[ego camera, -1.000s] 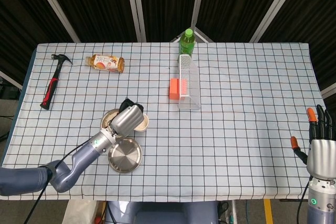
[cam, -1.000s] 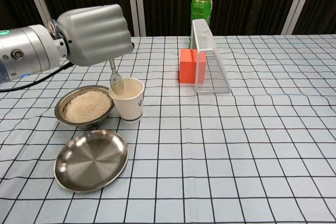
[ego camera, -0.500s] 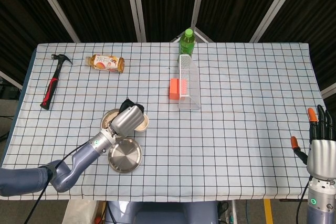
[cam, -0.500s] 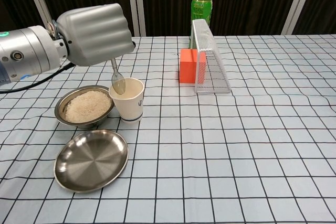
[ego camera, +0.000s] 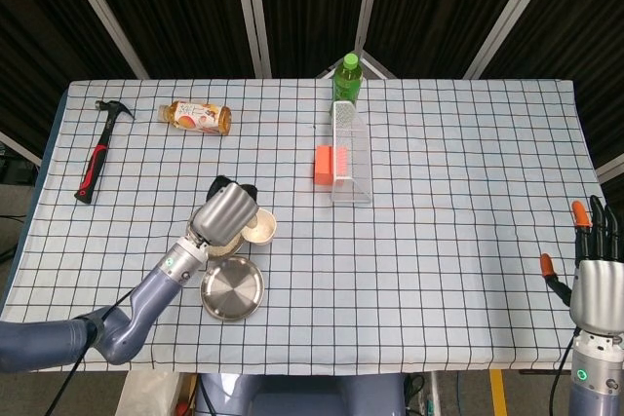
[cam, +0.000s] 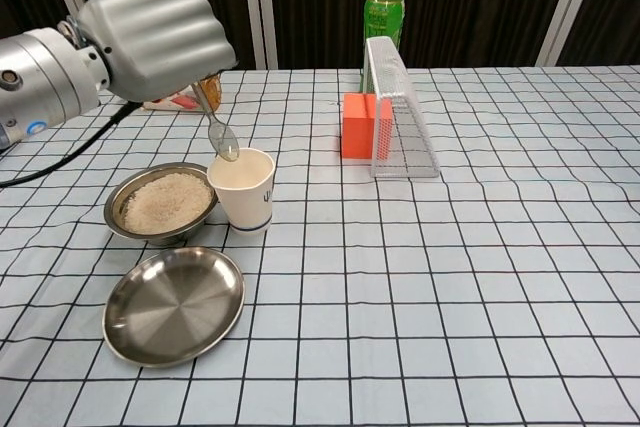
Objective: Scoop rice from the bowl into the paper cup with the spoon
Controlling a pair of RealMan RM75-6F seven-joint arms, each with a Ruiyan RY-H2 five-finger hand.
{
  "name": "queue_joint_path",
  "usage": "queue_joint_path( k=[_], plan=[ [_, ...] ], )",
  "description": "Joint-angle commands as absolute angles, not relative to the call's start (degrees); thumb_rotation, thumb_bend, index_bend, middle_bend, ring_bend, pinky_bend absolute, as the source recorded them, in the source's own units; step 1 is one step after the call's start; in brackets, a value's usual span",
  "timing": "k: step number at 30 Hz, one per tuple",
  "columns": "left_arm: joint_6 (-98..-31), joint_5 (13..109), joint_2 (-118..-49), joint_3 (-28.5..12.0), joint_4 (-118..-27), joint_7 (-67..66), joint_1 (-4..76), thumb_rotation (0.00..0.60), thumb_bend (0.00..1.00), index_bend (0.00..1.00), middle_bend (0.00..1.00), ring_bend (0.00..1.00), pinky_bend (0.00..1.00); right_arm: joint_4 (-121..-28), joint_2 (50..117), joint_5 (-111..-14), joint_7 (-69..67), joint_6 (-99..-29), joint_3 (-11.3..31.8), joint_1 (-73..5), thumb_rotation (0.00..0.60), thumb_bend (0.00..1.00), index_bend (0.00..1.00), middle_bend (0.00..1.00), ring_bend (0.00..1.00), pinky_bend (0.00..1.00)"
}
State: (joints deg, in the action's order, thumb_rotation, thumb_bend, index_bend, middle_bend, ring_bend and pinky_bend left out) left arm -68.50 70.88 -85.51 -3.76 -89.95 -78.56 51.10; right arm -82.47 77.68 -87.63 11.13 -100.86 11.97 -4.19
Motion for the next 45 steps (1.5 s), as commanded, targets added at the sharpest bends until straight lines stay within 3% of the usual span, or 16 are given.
queue_joint_path(
  k=[1, 11, 23, 31, 45],
  plan=[
    [-71.47, 66.21, -86.25, -6.29, -93.67, -75.52, 48.36, 0.600, 0.51, 0.57, 1.00, 1.00, 1.00, -82.47, 77.67, -87.62, 11.13, -100.81, 11.96, -4.19, 0.600, 0.32, 0.00, 0.00, 0.00, 0.00],
    [-75.98, 60.52, -84.40, -6.22, -105.70, -69.91, 42.98, 0.600, 0.51, 0.57, 1.00, 1.00, 1.00, -82.31, 77.89, -87.32, 11.03, -100.61, 12.05, -4.23, 0.600, 0.32, 0.00, 0.00, 0.00, 0.00],
    [-81.69, 58.88, -82.08, 1.77, -118.28, -67.36, 35.27, 0.600, 0.51, 0.56, 1.00, 1.00, 1.00, -82.21, 78.05, -87.23, 11.08, -100.40, 12.11, -4.37, 0.600, 0.32, 0.00, 0.00, 0.00, 0.00],
    [-81.89, 58.44, -83.20, 4.77, -117.87, -67.35, 33.30, 0.600, 0.50, 0.55, 1.00, 1.00, 1.00, -81.79, 78.23, -87.18, 10.79, -100.16, 12.18, -4.57, 0.600, 0.32, 0.00, 0.00, 0.00, 0.00],
    [-80.73, 55.57, -89.61, 4.01, -111.41, -68.79, 33.10, 0.600, 0.47, 0.55, 1.00, 1.00, 1.00, -81.67, 78.14, -87.40, 10.75, -100.50, 12.15, -4.48, 0.600, 0.32, 0.00, 0.00, 0.00, 0.00]
  ],
)
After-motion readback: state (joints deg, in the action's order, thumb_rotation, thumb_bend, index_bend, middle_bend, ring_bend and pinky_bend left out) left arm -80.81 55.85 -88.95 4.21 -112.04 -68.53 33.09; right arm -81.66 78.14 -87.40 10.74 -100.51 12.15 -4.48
